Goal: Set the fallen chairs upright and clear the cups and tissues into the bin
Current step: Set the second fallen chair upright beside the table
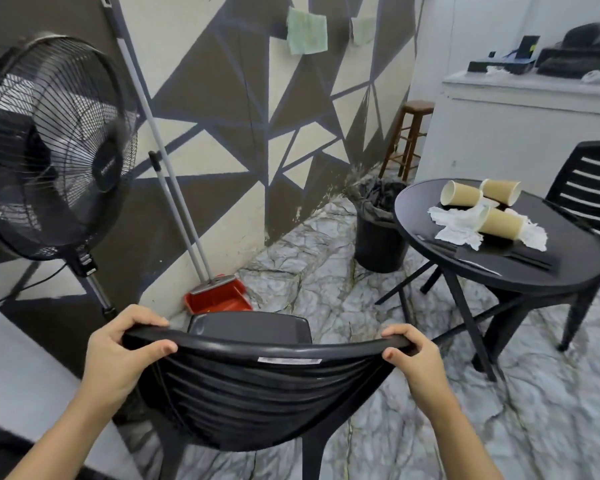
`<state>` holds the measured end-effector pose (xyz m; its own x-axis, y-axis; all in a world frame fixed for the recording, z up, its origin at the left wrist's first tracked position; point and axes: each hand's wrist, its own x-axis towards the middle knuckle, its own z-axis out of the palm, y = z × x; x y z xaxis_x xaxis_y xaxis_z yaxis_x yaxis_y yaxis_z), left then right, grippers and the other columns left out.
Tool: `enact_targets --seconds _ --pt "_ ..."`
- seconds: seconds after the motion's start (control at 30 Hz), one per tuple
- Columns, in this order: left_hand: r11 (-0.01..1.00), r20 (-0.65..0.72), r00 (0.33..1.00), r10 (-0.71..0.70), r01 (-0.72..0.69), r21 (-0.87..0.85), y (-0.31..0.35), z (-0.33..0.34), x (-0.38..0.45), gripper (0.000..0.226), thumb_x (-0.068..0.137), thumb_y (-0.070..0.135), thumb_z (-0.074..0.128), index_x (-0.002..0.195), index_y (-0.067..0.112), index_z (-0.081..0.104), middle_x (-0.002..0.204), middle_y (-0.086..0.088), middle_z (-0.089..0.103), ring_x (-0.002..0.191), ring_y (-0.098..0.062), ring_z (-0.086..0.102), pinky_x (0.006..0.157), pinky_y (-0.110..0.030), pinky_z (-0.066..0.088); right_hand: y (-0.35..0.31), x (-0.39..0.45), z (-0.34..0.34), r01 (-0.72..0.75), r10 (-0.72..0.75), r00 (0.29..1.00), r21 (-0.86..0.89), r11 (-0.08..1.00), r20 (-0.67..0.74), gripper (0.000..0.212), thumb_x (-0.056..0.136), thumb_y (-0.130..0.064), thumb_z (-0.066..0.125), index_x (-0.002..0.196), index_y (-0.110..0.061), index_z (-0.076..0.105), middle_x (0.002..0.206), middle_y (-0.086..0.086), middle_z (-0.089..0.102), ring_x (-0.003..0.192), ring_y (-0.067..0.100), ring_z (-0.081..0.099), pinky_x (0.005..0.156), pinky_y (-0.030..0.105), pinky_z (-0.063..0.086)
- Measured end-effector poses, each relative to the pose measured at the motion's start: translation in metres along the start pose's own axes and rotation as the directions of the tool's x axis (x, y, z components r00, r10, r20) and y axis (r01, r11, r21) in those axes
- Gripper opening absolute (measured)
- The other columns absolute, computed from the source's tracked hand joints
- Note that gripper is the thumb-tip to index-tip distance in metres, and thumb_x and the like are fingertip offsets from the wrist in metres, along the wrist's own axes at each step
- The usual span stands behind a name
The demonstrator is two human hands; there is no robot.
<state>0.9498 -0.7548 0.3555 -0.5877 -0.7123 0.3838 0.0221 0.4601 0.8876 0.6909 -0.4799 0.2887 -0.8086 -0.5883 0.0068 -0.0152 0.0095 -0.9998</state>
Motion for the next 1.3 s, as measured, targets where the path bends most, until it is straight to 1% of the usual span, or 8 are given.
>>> enact_targets --seconds 0.23,0.37,0.53,0.77,0.87,1.0,1.1,1.3 --pt "0.991 0.086 0.996 0.024 -0.012 -0.136 -0.002 0.040 0.036 0.056 0.037 0.069 0.077 0.069 0.025 0.067 0.070 0.014 0.063 0.068 -0.001 0.056 0.065 -0.008 0.043 -0.025 -0.012 -0.032 0.006 -0.023 0.980 -0.087 0.996 -0.197 0.017 0.072 0.005 0.070 0.078 -0.008 0.061 0.083 0.004 0.059 0.075 0.012 0.056 0.060 0.011 0.045" --pt "0.970 0.168 0.986 0.003 0.038 -0.240 -0.007 0.071 0.050 0.045 0.039 0.058 0.082 0.066 0.025 0.068 0.065 0.014 0.064 0.063 0.001 0.057 0.060 -0.009 0.046 -0.040 -0.022 -0.049 -0.009 -0.035 0.954 -0.143 0.990 -0.298 0.015 0.072 0.006 0.068 0.079 -0.006 0.061 0.083 0.007 0.059 0.076 0.019 0.053 0.065 0.025 0.041" --pt "0.969 0.278 0.960 -0.021 0.088 -0.231 -0.032 0.106 0.052 0.058 0.034 0.067 0.080 0.068 0.022 0.065 0.068 0.010 0.063 0.067 -0.005 0.055 0.062 -0.011 0.042 -0.043 -0.040 -0.073 -0.066 -0.003 0.910 -0.151 0.986 -0.415 0.020 0.070 0.006 0.071 0.081 -0.007 0.061 0.092 0.010 0.059 0.087 0.021 0.056 0.068 0.026 0.041" --pt "0.963 0.351 0.932 -0.088 0.170 -0.210 -0.054 0.123 0.069 0.055 0.034 0.058 0.080 0.071 0.021 0.065 0.071 0.012 0.064 0.060 -0.003 0.055 0.053 -0.010 0.042 -0.052 -0.030 -0.082 -0.083 -0.019 0.929 -0.258 0.963 -0.370 0.044 0.040 -0.046 0.072 0.075 -0.020 0.063 0.094 0.003 0.057 0.079 -0.002 0.055 0.070 0.022 0.040" --pt "0.965 0.346 0.932 -0.107 0.180 -0.189 -0.055 0.130 0.081 0.040 0.044 0.043 0.078 0.073 0.019 0.064 0.072 -0.003 0.059 0.049 -0.008 0.053 0.040 -0.012 0.039 -0.051 -0.016 -0.089 -0.074 -0.022 0.930 -0.246 0.967 -0.368 0.039 0.041 -0.052 0.070 0.072 -0.029 0.064 0.097 0.003 0.059 0.085 0.002 0.056 0.076 0.026 0.041" --pt "0.961 0.329 0.939 -0.101 0.178 -0.211 -0.051 0.141 0.090 0.012 0.064 0.025 0.071 0.070 0.019 0.062 0.069 0.009 0.062 0.058 -0.003 0.053 0.050 -0.010 0.041 -0.053 0.005 -0.097 -0.076 -0.004 0.941 -0.222 0.972 -0.338 0.040 0.041 -0.053 0.070 0.075 -0.032 0.066 0.106 -0.004 0.060 0.100 0.006 0.055 0.086 0.028 0.043" --pt "0.967 0.258 0.959 -0.119 0.171 -0.187 -0.049 0.151 0.095 0.021 0.082 -0.005 0.055 0.074 0.013 0.058 0.076 -0.003 0.059 0.058 0.002 0.054 0.053 -0.007 0.042 -0.056 0.019 -0.100 -0.063 -0.009 0.948 -0.217 0.974 -0.317 0.041 0.039 -0.055 0.069 0.074 -0.033 0.067 0.110 -0.011 0.059 0.103 -0.002 0.051 0.085 0.025 0.038" --pt "0.965 0.187 0.975 -0.119 0.158 -0.209 -0.051 0.162 0.099 0.016 0.073 0.029 0.071 0.081 0.021 0.060 0.088 0.001 0.061 0.081 -0.011 0.056 0.065 -0.010 0.044 -0.056 0.033 -0.109 -0.059 -0.001 0.959 -0.206 0.977 -0.283 0.045 0.040 -0.056 0.070 0.082 -0.040 0.068 0.110 -0.017 0.063 0.107 0.003 0.054 0.095 0.034 0.042"
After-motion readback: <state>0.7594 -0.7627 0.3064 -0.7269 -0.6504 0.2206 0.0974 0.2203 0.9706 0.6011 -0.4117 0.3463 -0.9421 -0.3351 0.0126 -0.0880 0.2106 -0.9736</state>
